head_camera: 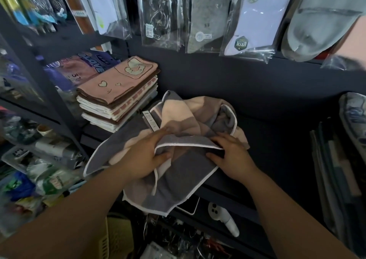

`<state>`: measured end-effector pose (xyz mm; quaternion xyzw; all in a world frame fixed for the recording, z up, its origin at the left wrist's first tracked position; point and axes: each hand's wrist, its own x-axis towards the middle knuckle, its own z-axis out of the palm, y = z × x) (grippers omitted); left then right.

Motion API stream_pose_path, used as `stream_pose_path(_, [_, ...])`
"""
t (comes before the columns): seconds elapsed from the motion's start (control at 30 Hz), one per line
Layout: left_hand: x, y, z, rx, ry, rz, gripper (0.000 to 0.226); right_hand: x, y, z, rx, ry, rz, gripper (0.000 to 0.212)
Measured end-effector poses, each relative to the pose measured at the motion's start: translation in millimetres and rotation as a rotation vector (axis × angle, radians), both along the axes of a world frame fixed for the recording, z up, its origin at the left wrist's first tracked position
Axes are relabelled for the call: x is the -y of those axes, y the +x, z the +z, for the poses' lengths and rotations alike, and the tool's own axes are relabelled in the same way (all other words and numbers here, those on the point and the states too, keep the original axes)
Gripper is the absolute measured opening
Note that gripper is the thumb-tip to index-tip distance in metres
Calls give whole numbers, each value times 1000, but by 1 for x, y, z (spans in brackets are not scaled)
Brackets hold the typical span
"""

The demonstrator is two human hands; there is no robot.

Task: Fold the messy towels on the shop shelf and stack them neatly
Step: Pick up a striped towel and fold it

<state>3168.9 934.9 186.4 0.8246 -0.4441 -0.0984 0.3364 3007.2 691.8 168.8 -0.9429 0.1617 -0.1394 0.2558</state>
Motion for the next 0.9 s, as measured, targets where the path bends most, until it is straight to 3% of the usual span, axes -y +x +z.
stream_pose_path(0.17, [17, 33, 17, 29, 72, 33, 58, 13, 12, 1, 18, 71, -44, 36])
stream_pose_path(0.27, [15, 47, 30, -313, 52, -17, 44, 18, 17, 8, 153, 194, -166, 13])
stream_pose_path(0.33, [9, 52, 46, -511, -4, -19, 30, 20, 20, 18, 207, 359, -255, 14])
stream_pose_path(0.43, [1, 52, 65, -554, -87, 57, 20, 12, 22, 45, 311, 554, -263, 15])
stream_pose_path(0.6, [3, 49, 91, -341, -306, 363, 15, -3, 30, 88, 475, 544, -180, 20])
stream_pose_path(0.7, [6, 45, 111, -325, -424, 436, 18, -10, 36, 108, 548, 596, -186, 17])
stream_pose_path(0.77, [6, 41, 122, -374, -476, 461, 20, -12, 37, 114, 561, 624, -187, 18])
stream_pose_path(0.9, [2, 32, 138, -694, -614, 374, 17, -12, 35, 108, 546, 742, -245, 13])
